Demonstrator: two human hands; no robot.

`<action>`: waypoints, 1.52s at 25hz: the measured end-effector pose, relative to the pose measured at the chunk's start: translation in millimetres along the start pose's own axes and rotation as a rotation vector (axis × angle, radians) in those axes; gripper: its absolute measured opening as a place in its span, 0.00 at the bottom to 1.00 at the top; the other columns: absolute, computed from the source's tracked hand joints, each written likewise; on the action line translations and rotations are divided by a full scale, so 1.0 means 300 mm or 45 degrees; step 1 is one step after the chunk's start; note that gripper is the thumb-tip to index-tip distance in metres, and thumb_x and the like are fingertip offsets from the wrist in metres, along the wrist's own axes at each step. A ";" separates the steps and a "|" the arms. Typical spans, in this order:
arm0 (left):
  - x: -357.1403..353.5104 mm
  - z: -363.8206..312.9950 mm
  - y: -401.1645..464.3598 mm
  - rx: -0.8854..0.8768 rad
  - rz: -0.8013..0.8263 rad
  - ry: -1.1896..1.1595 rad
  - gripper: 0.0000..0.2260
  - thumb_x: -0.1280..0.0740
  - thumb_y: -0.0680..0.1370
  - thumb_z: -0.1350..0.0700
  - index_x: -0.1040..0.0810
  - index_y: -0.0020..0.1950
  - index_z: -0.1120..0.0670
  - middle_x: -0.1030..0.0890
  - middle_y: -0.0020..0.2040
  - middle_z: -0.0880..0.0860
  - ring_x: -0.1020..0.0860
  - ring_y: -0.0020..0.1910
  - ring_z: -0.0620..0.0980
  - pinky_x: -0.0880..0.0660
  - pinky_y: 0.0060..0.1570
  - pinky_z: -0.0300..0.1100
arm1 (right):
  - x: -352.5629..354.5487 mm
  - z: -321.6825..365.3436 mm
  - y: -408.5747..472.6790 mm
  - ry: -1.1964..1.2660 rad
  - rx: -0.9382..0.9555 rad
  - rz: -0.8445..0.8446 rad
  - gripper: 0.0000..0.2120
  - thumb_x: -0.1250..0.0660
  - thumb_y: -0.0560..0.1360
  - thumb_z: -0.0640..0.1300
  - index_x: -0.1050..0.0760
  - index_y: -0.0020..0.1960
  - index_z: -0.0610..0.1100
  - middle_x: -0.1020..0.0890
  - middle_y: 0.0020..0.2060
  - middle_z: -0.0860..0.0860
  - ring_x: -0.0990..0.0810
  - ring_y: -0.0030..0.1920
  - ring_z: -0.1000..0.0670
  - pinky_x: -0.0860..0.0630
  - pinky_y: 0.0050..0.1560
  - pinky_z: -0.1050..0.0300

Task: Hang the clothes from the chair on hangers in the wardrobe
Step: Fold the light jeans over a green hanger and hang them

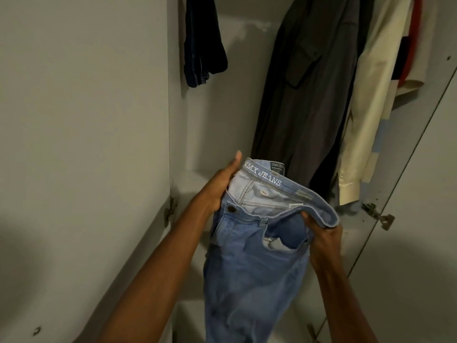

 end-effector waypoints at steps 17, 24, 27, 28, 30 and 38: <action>0.276 -0.061 0.178 0.205 -1.070 1.121 0.09 0.33 0.72 0.56 0.21 0.40 0.62 0.16 0.32 0.58 0.16 0.29 0.56 0.18 0.37 0.44 | 0.128 -0.027 0.432 0.268 -0.187 0.406 0.34 0.47 0.78 0.21 0.13 0.39 0.52 0.13 0.39 0.54 0.14 0.41 0.54 0.17 0.45 0.61; 0.368 0.069 0.171 0.083 -1.395 1.491 0.14 0.33 0.76 0.57 0.30 0.31 0.57 0.27 0.30 0.51 0.30 0.27 0.48 0.38 0.27 0.37 | 0.132 0.003 0.577 0.204 -0.076 0.420 0.08 0.34 0.72 0.27 0.21 0.49 0.34 0.14 0.38 0.48 0.14 0.40 0.47 0.17 0.44 0.57; 0.404 0.118 0.127 -0.077 -1.504 0.894 0.14 0.39 0.79 0.63 0.31 0.33 0.53 0.28 0.30 0.50 0.31 0.28 0.46 0.34 0.29 0.39 | 0.182 -0.019 0.622 0.165 -0.151 0.313 0.05 0.30 0.76 0.34 0.19 0.43 0.41 0.14 0.36 0.50 0.14 0.38 0.49 0.17 0.41 0.56; 0.401 0.149 0.128 -0.089 -1.435 0.621 0.13 0.40 0.79 0.64 0.29 0.35 0.54 0.25 0.29 0.51 0.27 0.27 0.46 0.30 0.32 0.40 | 0.197 -0.028 0.636 0.184 -0.199 0.257 0.05 0.27 0.75 0.41 0.19 0.40 0.45 0.14 0.36 0.50 0.15 0.38 0.49 0.17 0.41 0.55; 0.354 0.246 0.159 0.073 -1.158 0.406 0.09 0.38 0.79 0.65 0.25 0.39 0.59 0.19 0.29 0.55 0.19 0.28 0.50 0.21 0.38 0.47 | 0.206 -0.040 0.653 0.186 -0.232 0.206 0.07 0.25 0.71 0.48 0.20 0.38 0.46 0.15 0.35 0.51 0.15 0.36 0.50 0.16 0.40 0.55; -0.088 0.721 0.199 0.046 -0.120 0.578 0.39 0.17 0.65 0.44 0.29 0.73 0.47 0.20 0.62 0.62 0.19 0.60 0.57 0.21 0.61 0.53 | -0.038 -0.003 0.605 -0.207 0.052 0.402 0.21 0.21 0.72 0.48 0.27 0.33 0.36 0.24 0.30 0.44 0.26 0.31 0.49 0.26 0.34 0.56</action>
Point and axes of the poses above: each hand's wrist, its own y-axis towards the middle knuckle, its own x-axis out of the back of the hand, z = x × y, the point moved 5 cm from there along y, towards the middle knuckle
